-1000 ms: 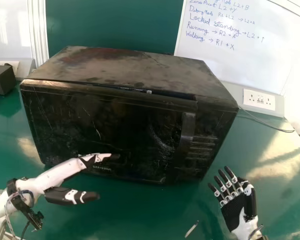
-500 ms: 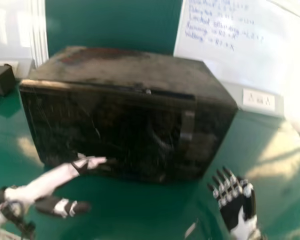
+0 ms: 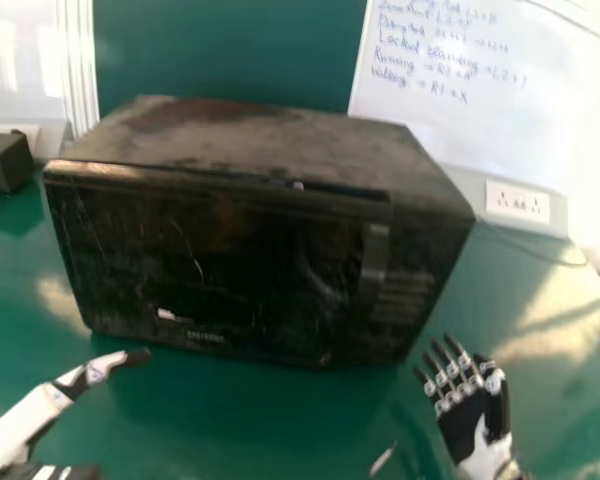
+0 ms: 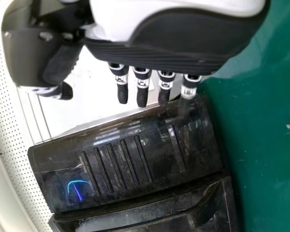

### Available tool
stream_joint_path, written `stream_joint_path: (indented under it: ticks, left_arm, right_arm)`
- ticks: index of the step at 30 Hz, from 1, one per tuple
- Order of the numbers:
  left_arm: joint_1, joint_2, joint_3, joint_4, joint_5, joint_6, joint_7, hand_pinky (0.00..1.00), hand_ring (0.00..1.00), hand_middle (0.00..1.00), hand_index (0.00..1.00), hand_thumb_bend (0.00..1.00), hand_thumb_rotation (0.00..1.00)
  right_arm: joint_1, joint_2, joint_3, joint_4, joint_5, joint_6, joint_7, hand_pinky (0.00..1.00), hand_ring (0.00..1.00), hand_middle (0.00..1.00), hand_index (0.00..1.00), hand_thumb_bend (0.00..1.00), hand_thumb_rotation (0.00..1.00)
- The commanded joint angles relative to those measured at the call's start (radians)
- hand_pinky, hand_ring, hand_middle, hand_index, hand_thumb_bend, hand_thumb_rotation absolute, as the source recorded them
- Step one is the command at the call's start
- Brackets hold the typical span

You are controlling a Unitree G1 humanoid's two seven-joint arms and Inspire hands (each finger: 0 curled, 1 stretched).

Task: Put biscuit inside oven

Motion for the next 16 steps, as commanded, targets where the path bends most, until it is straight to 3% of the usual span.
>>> stream_joint_path:
  ticks: [1, 5, 7, 10, 16]
  left_arm:
    - [0.091, -0.057, 0.032, -0.066, -0.025, -0.008, 0.023, 1.0, 1.0, 1.0, 1.0, 0.9, 0.89]
    - [0.251, -0.194, 0.043, -0.108, -0.047, -0.094, 0.05, 1.0, 1.0, 1.0, 1.0, 0.9, 0.89]
    - [0.349, -0.244, 0.019, -0.127, -0.103, -0.102, 0.052, 1.0, 1.0, 1.0, 1.0, 0.9, 0.88]
    - [0.486, -0.299, -0.016, -0.181, -0.191, -0.08, 0.062, 1.0, 1.0, 1.0, 1.0, 0.89, 0.87]
    - [0.595, -0.443, -0.068, -0.113, -0.263, -0.217, 0.051, 1.0, 1.0, 1.0, 1.0, 0.9, 0.88]
  right_arm:
    - [0.003, 0.008, 0.003, -0.012, -0.003, -0.004, -0.006, 0.98, 1.0, 1.0, 1.0, 0.53, 1.0]
    - [-0.003, 0.013, 0.005, -0.011, -0.003, -0.007, -0.008, 1.0, 1.0, 1.0, 1.0, 0.46, 1.0]
    - [-0.005, 0.014, 0.004, -0.01, 0.003, -0.003, -0.006, 1.0, 1.0, 1.0, 1.0, 0.42, 1.0]
    - [-0.009, 0.017, 0.005, -0.006, 0.004, -0.009, 0.0, 1.0, 1.0, 1.0, 1.0, 0.57, 0.92]
    - [-0.014, 0.025, 0.01, -0.001, -0.011, -0.035, 0.0, 1.0, 1.0, 1.0, 1.0, 0.57, 0.98]
